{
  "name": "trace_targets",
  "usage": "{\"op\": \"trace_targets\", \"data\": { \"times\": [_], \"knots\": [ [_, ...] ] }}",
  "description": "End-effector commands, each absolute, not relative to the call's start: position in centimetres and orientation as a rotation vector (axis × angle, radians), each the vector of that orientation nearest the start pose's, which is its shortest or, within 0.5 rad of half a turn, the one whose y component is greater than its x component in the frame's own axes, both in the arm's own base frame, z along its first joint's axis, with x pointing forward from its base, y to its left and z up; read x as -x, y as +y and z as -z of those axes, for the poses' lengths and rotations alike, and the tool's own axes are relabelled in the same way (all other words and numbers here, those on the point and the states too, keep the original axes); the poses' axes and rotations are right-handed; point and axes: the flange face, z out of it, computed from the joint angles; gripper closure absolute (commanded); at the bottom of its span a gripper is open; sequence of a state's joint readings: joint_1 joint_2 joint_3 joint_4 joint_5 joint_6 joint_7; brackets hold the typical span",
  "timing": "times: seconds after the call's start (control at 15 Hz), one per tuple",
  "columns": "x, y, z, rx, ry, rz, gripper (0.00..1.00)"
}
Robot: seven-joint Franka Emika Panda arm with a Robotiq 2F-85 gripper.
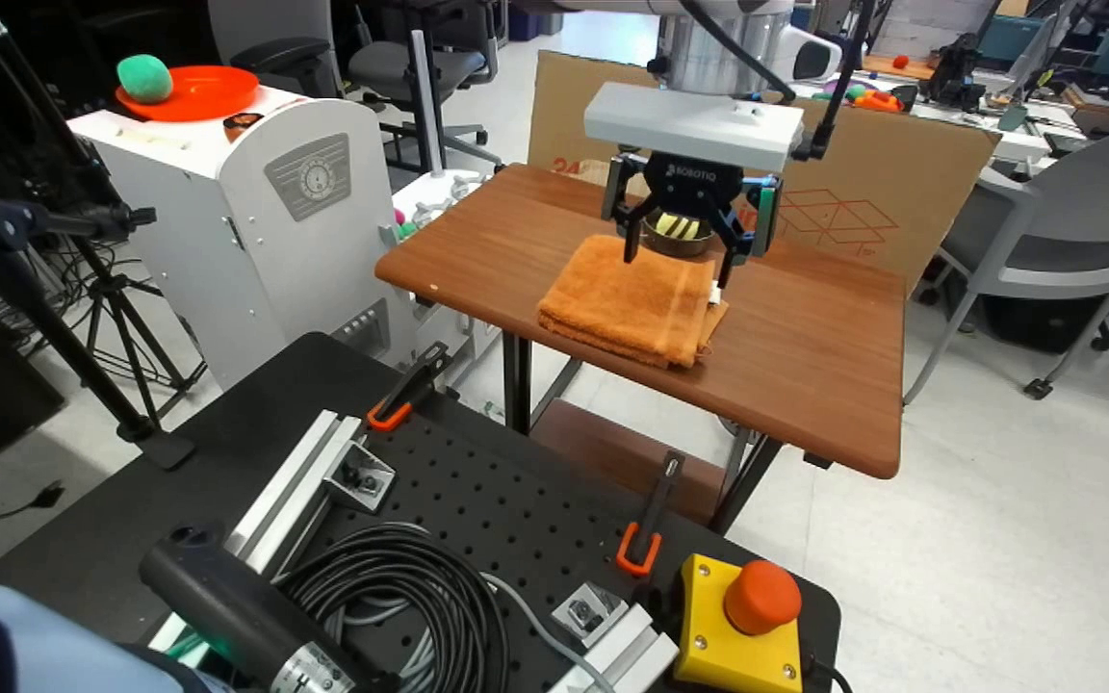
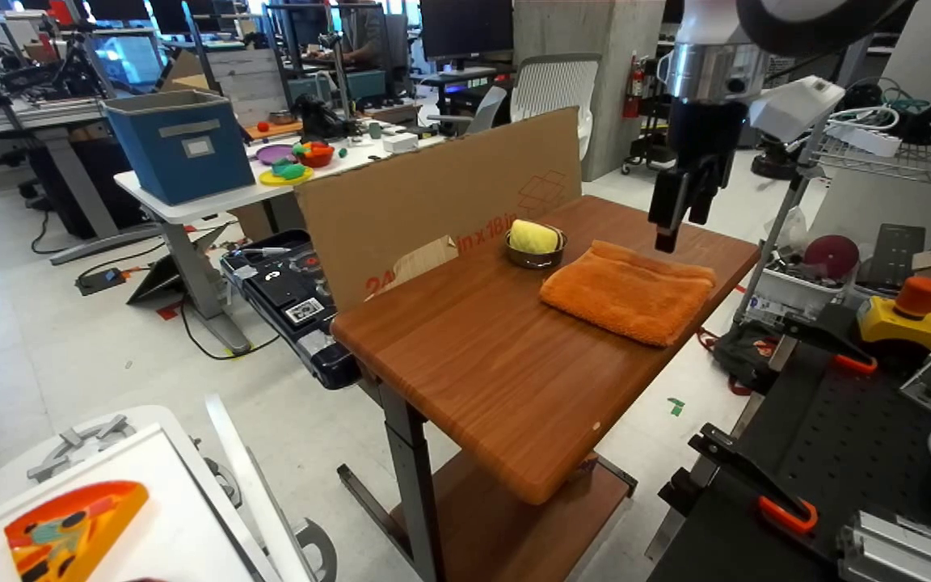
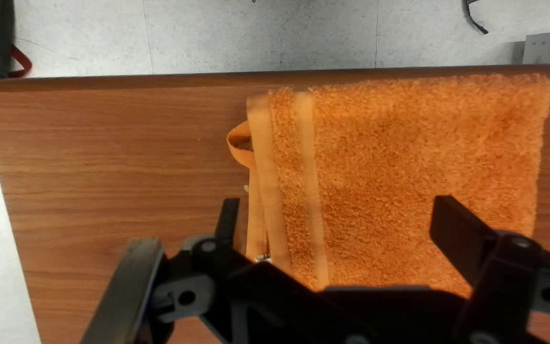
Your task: Move the orange cloth
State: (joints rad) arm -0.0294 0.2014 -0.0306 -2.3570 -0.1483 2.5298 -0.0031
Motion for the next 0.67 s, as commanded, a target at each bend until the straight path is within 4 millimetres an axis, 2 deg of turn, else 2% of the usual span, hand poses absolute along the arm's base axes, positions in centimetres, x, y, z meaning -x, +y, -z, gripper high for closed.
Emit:
{"op": "trace_targets", "data": {
  "times": [0.0, 0.13, 0.4, 0.6],
  "knots": [
    [-53.8, -1.4, -20.7, 3.235, -0.172, -0.053, 0.00],
    [-53.9, -0.3, -18.3, 3.226, -0.221, -0.089, 0.00],
    [-51.7, 3.7, -13.2, 3.185, -0.383, -0.156, 0.00],
    [-49.8, 7.4, -11.6, 3.116, -0.506, -0.164, 0.00]
  ]
}}
